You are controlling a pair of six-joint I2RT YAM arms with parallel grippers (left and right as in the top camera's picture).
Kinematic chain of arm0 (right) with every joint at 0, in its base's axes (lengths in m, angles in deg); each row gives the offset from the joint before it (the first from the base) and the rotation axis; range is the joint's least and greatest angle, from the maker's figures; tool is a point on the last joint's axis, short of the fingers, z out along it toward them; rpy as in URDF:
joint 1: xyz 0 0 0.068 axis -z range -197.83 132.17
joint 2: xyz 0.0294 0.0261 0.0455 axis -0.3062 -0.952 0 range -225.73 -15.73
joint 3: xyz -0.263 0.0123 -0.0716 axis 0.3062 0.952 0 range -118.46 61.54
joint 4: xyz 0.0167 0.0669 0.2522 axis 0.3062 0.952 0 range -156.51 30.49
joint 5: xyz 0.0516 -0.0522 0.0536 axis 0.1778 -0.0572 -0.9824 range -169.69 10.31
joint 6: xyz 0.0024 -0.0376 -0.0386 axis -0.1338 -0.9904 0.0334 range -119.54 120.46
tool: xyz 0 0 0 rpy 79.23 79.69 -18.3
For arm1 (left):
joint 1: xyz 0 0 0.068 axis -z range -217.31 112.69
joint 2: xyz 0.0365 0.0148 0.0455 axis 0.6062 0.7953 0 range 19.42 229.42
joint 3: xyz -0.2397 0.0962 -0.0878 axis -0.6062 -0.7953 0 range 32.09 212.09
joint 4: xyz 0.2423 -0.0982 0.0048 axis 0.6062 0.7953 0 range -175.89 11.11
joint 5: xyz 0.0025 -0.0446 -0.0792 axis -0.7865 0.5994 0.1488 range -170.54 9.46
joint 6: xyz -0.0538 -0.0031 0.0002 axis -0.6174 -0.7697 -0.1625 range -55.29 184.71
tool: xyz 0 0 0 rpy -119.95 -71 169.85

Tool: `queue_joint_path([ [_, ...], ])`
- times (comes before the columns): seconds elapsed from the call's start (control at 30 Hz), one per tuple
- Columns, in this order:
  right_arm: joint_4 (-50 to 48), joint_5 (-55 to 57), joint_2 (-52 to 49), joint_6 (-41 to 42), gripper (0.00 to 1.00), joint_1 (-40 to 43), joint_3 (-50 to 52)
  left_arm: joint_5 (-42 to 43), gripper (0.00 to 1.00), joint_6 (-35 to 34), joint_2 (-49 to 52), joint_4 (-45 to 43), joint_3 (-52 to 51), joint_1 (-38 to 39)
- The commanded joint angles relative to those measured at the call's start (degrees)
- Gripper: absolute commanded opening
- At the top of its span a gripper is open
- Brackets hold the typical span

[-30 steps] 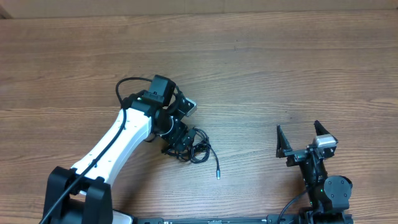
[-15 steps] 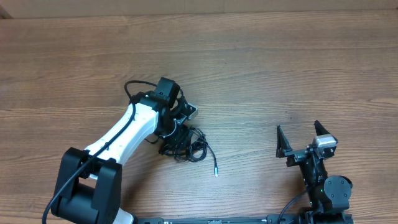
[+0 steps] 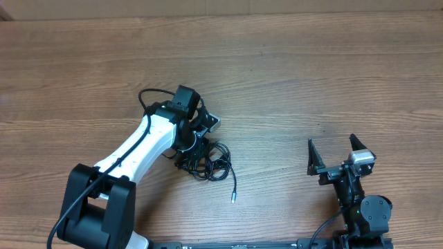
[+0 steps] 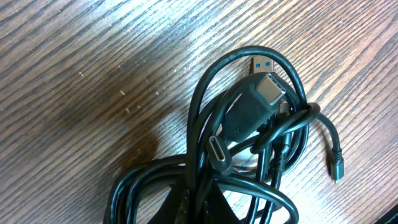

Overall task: Untangle cables
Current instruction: 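Lower the left gripper and grasp a loop of the black cable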

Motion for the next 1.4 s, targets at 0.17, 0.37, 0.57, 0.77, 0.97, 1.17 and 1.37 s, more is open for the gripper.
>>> queue_joint_path([
  [0.17, -0.17, 0.7, 0.57, 0.0, 1.0, 0.15, 0.59, 0.39, 0.04, 0.04, 0.37, 0.9, 1.51, 0.37],
  [0.37, -0.17, 0.68, 0.57, 0.0, 1.0, 0.15, 0.59, 0.17, 0.04, 0.0, 0.37, 3.28, 7.37, 0.37],
  [0.57, -0.17, 0.68, 0.57, 0.0, 1.0, 0.15, 0.59, 0.24, 0.04, -1.29, 0.37, 5.11, 13.55, 0.37],
  [0.77, -0.17, 0.68, 0.57, -0.02, 1.0, 0.15, 0.59, 0.2, 0.04, -2.12, 0.37, 7.52, 15.85, 0.37],
  [0.97, -0.17, 0.68, 0.57, 0.0, 1.0, 0.15, 0.59, -0.07, 0.04, -2.1, 0.39, 8.09, 15.82, 0.37],
  [1.17, -0.17, 0.68, 0.57, -0.02, 1.0, 0.15, 0.59, -0.07, 0.04, -2.12, 0.39, 7.54, 15.82, 0.37],
  [1.37, -0.17, 0.7, 0.57, 0.0, 1.0, 0.15, 0.59, -1.77, 0.04, -2.12, 0.39, 7.58, 15.82, 0.37],
])
